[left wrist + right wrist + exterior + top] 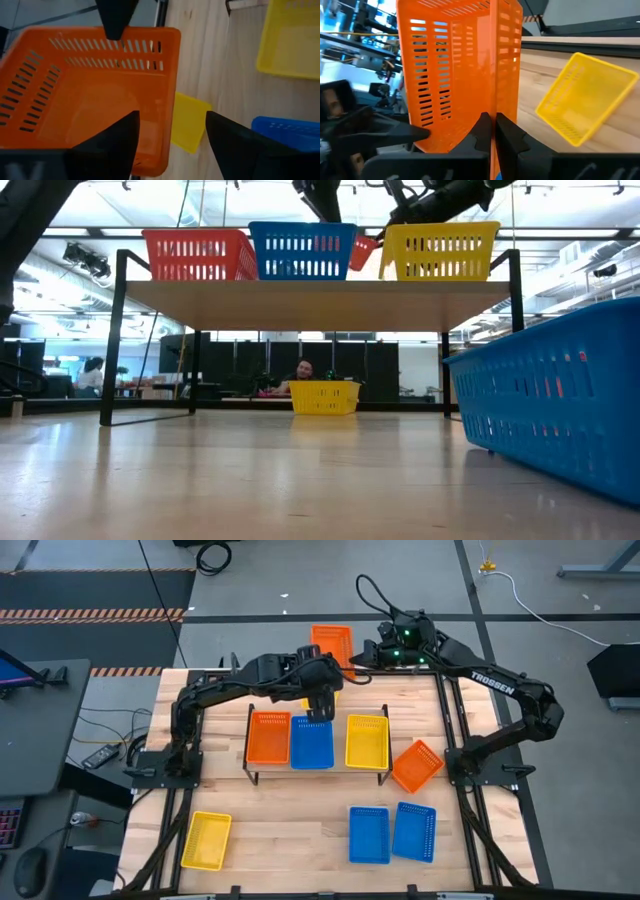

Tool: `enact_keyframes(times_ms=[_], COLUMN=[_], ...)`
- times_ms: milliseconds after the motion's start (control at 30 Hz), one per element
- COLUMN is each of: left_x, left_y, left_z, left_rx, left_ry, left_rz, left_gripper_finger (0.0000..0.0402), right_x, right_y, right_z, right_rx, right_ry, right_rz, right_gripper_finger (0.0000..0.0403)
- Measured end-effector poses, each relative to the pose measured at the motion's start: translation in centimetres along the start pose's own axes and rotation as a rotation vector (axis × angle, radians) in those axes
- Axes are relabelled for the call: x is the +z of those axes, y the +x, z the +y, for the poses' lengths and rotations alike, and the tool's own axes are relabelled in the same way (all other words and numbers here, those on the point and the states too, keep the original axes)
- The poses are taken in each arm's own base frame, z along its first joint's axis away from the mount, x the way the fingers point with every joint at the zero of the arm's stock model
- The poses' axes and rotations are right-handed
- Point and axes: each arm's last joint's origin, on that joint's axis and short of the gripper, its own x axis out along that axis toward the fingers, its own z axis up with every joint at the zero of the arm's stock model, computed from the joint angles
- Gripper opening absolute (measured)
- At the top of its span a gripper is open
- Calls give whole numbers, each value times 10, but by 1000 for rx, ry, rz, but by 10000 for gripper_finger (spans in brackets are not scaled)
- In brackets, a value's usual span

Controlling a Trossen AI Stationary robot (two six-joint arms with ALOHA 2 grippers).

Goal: Stack baskets on shelf by color
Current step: Stack the top orange bin on top of the orange bin on the shelf

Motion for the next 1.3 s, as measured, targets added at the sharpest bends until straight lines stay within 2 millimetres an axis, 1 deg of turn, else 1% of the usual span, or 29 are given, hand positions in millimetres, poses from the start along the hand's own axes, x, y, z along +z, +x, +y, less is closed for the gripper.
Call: enact_keyframes(times_ms=[133,233,300,367,467,500,700,800,900,1067,1167,1300], left_x=[-2,-3,-3,-4,-7,-8,-10,-12,-16,-29,-38,-54], left_y=[0,0,0,0,0,-1,-1,-5,-14,-38,-57,-93], left_z=[-1,-1,-1,-1,-2,-2,-2,0,6,23,36,48], left_rx=[-6,-9,-10,-11,-18,-20,-17,-4,14,42,60,55], left_ry=[5,6,2,0,-6,-9,-20,-23,-39,-90,-134,-183], left_rz=[20,24,31,41,64,71,94,105,109,105,88,46], left_gripper_finger=[222,192,157,113,33,20,14,14,11,11,11,11], right_x=[0,0,0,0,1,1,-1,-2,-1,3,3,3], right_y=[0,0,0,0,0,0,1,1,0,-1,-1,-1], right_z=[2,2,2,2,5,6,8,9,12,17,18,18], right_rx=[25,29,31,39,85,97,138,149,185,237,244,255], right_ry=[1,0,2,8,-2,-4,-11,-14,-27,-50,-56,-59], right_rz=[14,19,18,17,36,48,94,104,105,76,68,83], right_gripper_finger=[12,12,18,34,62,71,105,111,113,113,113,112])
